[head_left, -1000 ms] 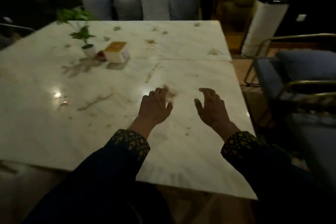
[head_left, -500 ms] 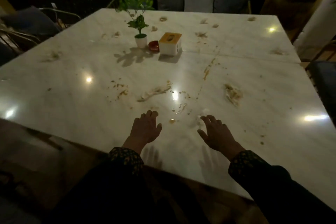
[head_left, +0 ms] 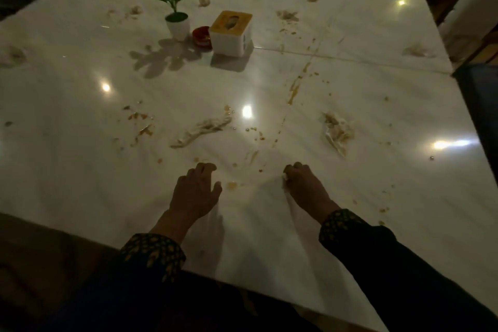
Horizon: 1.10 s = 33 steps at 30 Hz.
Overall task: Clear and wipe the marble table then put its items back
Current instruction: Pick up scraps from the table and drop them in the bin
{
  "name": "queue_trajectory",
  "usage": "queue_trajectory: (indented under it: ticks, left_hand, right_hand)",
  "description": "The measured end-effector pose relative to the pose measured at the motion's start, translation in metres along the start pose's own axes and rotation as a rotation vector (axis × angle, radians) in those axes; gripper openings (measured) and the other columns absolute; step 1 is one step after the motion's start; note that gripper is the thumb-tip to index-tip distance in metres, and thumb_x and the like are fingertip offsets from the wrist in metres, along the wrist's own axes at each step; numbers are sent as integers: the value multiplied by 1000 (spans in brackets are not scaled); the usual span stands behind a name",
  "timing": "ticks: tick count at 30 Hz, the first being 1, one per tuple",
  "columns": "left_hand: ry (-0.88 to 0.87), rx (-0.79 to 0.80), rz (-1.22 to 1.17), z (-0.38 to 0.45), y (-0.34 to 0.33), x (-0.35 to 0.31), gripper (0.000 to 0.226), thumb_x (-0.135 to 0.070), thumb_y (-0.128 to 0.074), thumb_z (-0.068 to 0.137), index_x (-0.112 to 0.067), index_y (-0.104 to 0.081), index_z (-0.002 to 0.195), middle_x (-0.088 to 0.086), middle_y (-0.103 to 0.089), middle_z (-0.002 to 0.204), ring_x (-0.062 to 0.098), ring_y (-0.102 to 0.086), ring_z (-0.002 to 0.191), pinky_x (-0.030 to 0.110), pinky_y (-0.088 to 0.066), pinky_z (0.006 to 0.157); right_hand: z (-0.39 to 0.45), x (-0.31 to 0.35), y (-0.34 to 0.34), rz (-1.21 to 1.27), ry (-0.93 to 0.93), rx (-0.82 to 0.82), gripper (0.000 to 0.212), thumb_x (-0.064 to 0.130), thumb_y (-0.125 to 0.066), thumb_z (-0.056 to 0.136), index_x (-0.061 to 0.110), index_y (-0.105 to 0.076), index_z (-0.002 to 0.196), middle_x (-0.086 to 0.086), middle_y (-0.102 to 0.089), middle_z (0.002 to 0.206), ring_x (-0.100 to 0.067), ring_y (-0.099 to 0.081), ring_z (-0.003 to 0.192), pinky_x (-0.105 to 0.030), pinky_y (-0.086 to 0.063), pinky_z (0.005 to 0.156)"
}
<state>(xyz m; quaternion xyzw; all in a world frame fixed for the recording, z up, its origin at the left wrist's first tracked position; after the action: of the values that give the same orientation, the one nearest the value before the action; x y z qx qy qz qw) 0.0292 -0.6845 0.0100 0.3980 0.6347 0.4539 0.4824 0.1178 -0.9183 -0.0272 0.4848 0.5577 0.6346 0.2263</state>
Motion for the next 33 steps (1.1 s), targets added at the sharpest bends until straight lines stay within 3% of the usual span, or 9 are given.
queue_trajectory:
  ticks: [2, 5, 10, 13, 16, 19, 24, 29, 33]
  left_hand:
    - [-21, 8, 7, 27, -1, -19, 45, -39, -47, 94, -15, -47, 132, 7, -51, 129, 30, -53, 111, 40, -40, 87]
    - [-54, -6, -22, 68, -1, -54, 42, -35, -51, 95, -15, -47, 132, 7, -50, 129, 29, -52, 112, 40, -40, 90]
    - [-171, -45, 37, 104, -11, -103, 45, -35, -52, 93, -14, -48, 132, 7, -53, 127, 29, -54, 108, 41, -42, 87]
    - [-140, -47, 105, 116, -16, -103, 55, -37, -50, 93, -13, -40, 141, 8, -49, 135, 29, -51, 116, 43, -41, 93]
    - [23, -10, 187, 123, -16, -77, 64, -41, -41, 97, -14, -21, 151, 10, -31, 152, 31, -38, 131, 46, -34, 104]
    - [326, 95, 199, 126, -16, -41, 73, -50, -35, 97, -17, -2, 154, 9, -7, 161, 35, -20, 142, 51, -23, 110]
    - [859, 122, -204, 123, -14, 24, 96, -64, -42, 89, -18, 15, 152, 14, 21, 159, 44, -2, 144, 58, -16, 112]
    - [943, 84, -485, 149, -19, 43, 100, -74, -48, 81, -37, 16, 150, 17, 29, 155, 48, 11, 144, 63, -4, 115]
    - [797, 84, -502, 181, -35, 33, 85, -75, -44, 83, -42, -7, 151, 16, 20, 159, 45, 13, 144, 57, 0, 118]
  right_hand:
    - [12, -29, 26, -60, 9, -103, 11, 13, -52, 94, 12, -62, 101, -9, -58, 103, -32, -53, 93, -37, -42, 73]
    - [42, -91, 67, -133, -103, -229, 17, 24, -54, 94, 17, -65, 104, -13, -54, 134, -39, -49, 120, -47, -37, 96]
    - [92, -173, 77, -151, -308, -12, 40, 37, -41, 101, 29, -48, 140, -6, -13, 161, -40, -15, 144, -55, -14, 113]
    - [107, -187, 62, -158, -291, 67, 45, 38, -40, 100, 34, -39, 145, -12, -17, 160, -44, -32, 135, -53, -30, 108]
    - [109, -175, 55, -59, -216, -75, 43, 25, -37, 97, 16, -53, 136, -20, -47, 140, -44, -52, 107, -43, -38, 92]
    - [109, -175, 51, 136, -276, -155, 36, 0, -47, 93, 3, -58, 127, -25, -48, 131, -47, -51, 105, -47, -40, 94]
    - [127, -134, 54, 265, -199, -173, 33, -2, -52, 91, 1, -60, 122, -26, -57, 117, -42, -56, 106, -42, -44, 91]
    - [129, -77, 56, 308, -74, -160, 42, 0, -54, 93, 6, -52, 134, -22, -57, 114, -37, -57, 103, -32, -39, 85]
    - [128, -63, 35, 210, -104, -43, 40, 14, -56, 95, 3, -53, 134, -23, -50, 124, -40, -53, 108, -32, -39, 87]
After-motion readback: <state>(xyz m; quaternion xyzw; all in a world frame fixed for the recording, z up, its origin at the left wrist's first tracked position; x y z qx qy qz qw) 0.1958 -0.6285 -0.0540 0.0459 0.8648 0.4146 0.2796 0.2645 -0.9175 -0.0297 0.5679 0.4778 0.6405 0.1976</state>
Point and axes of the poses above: each hand's wrist, its own z-axis towards the middle knuckle, its own y-axis out of the back of the hand, x = y × z, the point moved 8 cm from there along z, towards the middle knuckle
